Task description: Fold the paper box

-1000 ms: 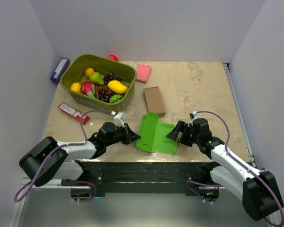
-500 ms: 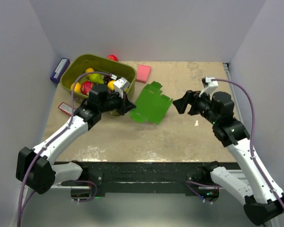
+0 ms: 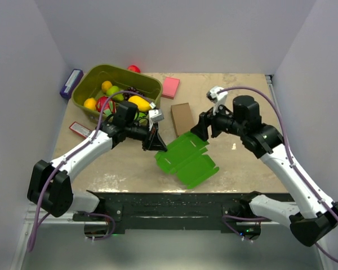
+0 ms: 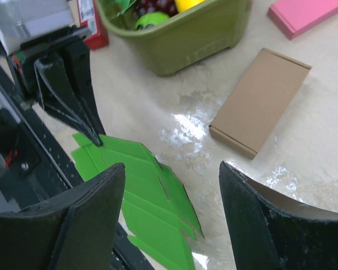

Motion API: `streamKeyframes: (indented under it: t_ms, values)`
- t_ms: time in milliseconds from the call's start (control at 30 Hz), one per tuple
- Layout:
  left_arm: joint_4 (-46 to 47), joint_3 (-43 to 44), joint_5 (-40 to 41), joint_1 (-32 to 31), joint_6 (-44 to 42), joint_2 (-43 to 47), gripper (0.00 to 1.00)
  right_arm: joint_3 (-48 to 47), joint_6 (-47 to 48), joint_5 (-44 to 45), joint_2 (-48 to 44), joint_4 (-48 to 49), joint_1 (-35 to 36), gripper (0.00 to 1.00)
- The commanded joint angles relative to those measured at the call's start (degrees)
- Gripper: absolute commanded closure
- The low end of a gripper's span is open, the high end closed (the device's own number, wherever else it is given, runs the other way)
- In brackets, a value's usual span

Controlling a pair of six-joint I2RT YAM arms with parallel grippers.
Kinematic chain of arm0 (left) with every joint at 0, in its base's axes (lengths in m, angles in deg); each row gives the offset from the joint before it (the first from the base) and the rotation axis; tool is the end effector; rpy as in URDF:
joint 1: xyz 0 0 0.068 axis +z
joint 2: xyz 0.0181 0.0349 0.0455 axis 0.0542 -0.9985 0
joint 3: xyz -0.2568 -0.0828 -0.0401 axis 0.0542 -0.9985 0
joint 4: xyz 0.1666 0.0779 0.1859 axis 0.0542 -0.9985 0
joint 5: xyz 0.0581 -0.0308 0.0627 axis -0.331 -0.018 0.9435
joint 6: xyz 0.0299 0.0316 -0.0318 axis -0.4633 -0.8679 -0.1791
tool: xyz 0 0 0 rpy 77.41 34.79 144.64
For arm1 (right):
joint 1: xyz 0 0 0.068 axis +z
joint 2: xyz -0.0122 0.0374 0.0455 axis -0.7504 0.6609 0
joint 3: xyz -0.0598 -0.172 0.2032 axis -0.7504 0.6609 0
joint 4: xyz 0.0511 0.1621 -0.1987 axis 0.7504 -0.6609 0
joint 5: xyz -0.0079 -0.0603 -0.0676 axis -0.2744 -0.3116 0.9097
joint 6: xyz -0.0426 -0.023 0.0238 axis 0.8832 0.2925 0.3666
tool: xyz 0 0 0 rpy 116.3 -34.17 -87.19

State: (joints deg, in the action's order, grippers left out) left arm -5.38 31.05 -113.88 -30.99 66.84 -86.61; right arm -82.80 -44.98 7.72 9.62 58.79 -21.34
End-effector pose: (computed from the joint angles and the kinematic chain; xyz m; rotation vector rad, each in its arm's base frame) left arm 0.2373 -0.1592 0.2740 1.1042 1.9407 -1.3436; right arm 0.1911 0.1125 0.3905 -0.6327 1.9211 0.7033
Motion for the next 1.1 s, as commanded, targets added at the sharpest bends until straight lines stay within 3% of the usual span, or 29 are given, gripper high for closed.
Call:
streamKeyframes:
  t_ms: [0,300,867,1067]
  values:
    - [0.74,-0.37,-7.23,-0.07,-1.00,1.49,1.00,-2.39,5.96,1.97,2.63,-2.79,6.89,0.32]
    - [1.18,-1.25,-7.23,0.02,-0.91,2.46,1.00,0.25,6.58,5.33,3.25,0.99,11.30,0.41]
    - [2.06,-1.78,-6.27,-0.07,-0.03,2.72,1.00,0.51,7.28,6.74,5.62,-0.77,13.84,0.75]
    - [2.32,-1.96,-6.09,-0.07,0.14,2.89,1.00,1.30,7.28,9.63,5.89,-0.86,14.55,0.77]
